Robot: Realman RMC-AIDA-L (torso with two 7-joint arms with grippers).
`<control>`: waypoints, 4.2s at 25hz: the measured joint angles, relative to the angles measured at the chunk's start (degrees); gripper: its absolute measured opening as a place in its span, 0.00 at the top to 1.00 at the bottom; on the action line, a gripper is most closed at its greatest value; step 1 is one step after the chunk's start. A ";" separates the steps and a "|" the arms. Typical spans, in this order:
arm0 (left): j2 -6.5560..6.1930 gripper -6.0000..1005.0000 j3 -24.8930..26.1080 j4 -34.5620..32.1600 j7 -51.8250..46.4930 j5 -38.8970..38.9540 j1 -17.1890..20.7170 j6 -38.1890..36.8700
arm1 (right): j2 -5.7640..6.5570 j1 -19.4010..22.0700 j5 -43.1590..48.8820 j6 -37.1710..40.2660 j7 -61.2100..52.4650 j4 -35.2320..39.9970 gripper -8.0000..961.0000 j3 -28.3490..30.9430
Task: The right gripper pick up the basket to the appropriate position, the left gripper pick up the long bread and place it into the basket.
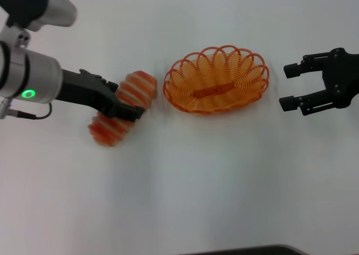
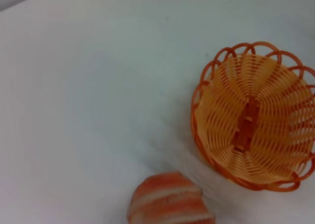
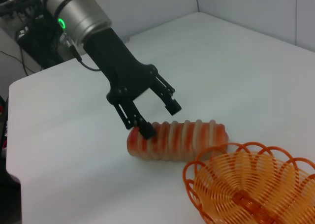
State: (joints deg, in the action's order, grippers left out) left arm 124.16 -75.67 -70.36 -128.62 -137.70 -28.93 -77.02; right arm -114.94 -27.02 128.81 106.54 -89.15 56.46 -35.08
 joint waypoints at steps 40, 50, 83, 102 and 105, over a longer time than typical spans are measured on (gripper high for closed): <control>-0.02 0.64 0.25 -9.92 5.14 4.79 -2.77 -0.55 | 0.08 2.50 -0.82 -1.00 2.19 0.05 0.10 12.49; 0.32 0.68 -10.57 7.65 6.39 9.08 -17.29 10.84 | 0.07 2.76 -1.37 1.77 2.21 0.41 0.10 12.75; -3.66 0.14 28.37 14.45 34.05 23.85 8.00 -23.51 | -0.92 1.27 -1.02 5.48 1.79 -0.15 0.10 10.65; -4.17 0.14 29.89 17.67 35.58 23.44 8.04 -23.02 | -0.99 1.05 -0.98 5.18 1.82 -0.75 0.10 7.66; -4.11 0.14 30.01 17.44 35.50 23.58 7.97 -23.00 | -1.12 1.09 -1.00 5.04 1.90 -0.74 0.10 7.69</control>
State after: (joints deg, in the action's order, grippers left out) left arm 120.05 -45.66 -52.92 -93.11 -114.12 -20.96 -100.02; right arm -116.06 -25.93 127.81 111.59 -87.25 55.72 -27.39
